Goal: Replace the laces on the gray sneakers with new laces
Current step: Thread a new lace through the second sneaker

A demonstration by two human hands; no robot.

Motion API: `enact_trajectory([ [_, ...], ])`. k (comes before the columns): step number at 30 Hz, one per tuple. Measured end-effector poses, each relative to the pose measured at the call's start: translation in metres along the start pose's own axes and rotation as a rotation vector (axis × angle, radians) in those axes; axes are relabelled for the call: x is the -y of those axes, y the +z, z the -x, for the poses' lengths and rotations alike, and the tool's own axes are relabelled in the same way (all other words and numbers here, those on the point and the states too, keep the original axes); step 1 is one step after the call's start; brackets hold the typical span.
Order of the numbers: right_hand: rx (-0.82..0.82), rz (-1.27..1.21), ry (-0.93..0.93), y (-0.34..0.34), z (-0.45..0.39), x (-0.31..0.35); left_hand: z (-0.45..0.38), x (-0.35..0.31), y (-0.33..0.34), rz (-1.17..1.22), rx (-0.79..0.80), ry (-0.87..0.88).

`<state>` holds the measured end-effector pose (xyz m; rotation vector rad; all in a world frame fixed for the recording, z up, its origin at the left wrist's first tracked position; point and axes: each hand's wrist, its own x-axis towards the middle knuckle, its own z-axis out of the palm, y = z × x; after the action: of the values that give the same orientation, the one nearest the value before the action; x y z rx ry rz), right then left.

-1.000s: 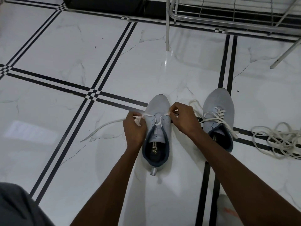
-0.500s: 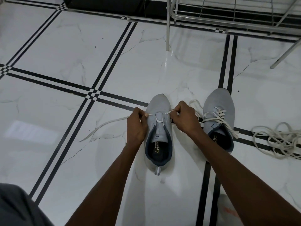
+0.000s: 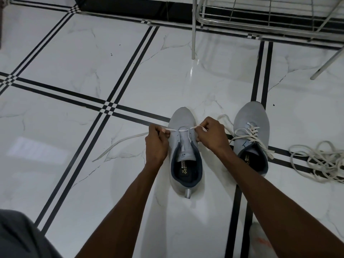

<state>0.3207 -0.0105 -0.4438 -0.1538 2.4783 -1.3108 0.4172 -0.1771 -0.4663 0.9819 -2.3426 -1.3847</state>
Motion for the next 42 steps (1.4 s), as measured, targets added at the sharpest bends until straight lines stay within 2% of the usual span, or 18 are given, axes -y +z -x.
enact_trajectory([
  [3, 0.025, -0.009, 0.046, -0.001, -0.002, 0.006, 0.004, -0.003, 0.002, 0.046, -0.02, -0.026],
  [6, 0.036, 0.063, -0.016, -0.005, -0.005, 0.006, 0.008, -0.007, -0.001, 0.03, -0.021, -0.008],
  [10, 0.092, 0.184, -0.011, -0.019, -0.009, 0.011, -0.002, -0.013, -0.011, -0.135, 0.095, -0.04],
  [13, 0.165, 0.089, -0.034, -0.031, -0.006, 0.034, -0.008, -0.036, -0.02, -0.174, 0.208, -0.08],
  [19, 0.16, -0.17, -0.048, -0.051, -0.007, 0.098, -0.023, -0.128, -0.044, -0.086, 0.32, 0.012],
  [25, 0.162, -0.445, -0.079, -0.085, -0.009, 0.175, -0.045, -0.204, -0.066, -0.153, 0.255, 0.219],
  [30, 0.109, -0.516, -0.162, -0.115, -0.015, 0.228, -0.06, -0.257, -0.092, -0.111, 0.174, 0.352],
  [34, 0.077, -0.573, -0.227, -0.136, -0.02, 0.257, -0.074, -0.294, -0.113, -0.179, 0.083, 0.458],
  [38, 0.076, -0.602, -0.294, -0.149, -0.02, 0.279, -0.081, -0.323, -0.132, -0.289, 0.05, 0.551],
  [42, 0.063, -0.598, -0.34, -0.153, -0.02, 0.295, -0.084, -0.338, -0.144, -0.324, 0.067, 0.554],
])
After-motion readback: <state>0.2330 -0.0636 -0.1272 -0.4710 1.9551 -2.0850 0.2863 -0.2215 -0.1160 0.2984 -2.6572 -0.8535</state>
